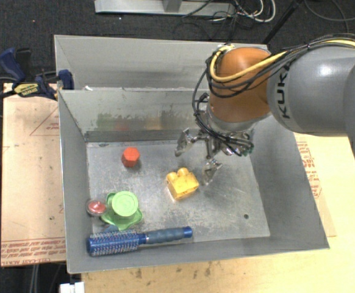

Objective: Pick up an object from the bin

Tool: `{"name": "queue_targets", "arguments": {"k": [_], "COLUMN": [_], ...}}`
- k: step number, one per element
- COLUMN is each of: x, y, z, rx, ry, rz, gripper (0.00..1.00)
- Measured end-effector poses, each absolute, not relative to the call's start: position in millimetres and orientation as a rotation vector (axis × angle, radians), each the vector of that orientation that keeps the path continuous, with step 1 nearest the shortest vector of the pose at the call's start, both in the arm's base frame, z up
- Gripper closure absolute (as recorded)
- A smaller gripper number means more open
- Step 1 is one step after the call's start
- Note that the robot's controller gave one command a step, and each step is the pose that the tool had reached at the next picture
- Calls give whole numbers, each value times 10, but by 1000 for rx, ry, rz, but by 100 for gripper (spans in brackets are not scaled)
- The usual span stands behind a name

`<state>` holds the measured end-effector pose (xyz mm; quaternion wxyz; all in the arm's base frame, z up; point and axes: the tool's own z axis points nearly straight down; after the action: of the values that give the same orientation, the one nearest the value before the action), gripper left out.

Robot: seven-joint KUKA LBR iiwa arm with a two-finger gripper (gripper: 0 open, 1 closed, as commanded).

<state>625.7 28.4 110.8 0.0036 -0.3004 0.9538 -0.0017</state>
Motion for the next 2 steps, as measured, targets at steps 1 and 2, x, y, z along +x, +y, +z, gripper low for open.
{"name": "queue_targets", "arguments": {"k": [1,2], "x": [6006,6046], "y": [351,473], "z": [777,777], "rx": [-785,-854], "ry": [3026,3011], "rz": [-2,-12], "gripper": [0,0]}}
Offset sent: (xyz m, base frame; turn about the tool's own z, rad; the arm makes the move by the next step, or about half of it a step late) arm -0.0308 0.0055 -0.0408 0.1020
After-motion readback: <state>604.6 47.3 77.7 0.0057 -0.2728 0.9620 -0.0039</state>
